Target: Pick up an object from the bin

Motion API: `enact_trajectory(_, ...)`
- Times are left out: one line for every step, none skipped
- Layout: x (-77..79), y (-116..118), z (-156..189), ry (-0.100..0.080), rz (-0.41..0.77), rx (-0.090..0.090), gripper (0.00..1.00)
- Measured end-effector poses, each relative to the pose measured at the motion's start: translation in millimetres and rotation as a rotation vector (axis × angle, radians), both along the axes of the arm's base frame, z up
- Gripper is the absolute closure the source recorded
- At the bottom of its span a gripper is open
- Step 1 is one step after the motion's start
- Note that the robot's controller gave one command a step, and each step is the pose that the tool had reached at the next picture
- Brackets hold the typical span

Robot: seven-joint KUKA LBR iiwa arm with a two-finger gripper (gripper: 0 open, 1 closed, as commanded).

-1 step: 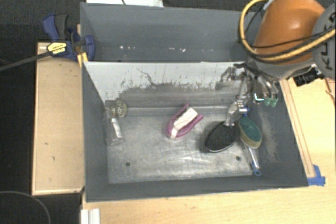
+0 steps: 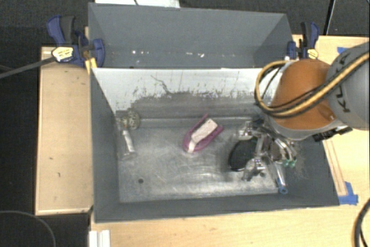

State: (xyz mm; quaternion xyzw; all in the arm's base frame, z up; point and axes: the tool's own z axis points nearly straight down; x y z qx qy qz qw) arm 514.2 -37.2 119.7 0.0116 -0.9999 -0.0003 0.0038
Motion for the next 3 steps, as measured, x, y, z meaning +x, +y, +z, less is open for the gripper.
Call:
enact_trajectory(24.9,-17,-47,-0.013,0.322,0.001,0.00)
enact_trajectory(27.7,-16,-45,-0.023,0.322,0.001,1.00)
enact_trajectory(39.8,-44,68,-0.017,0.366,-0.003,1.00)
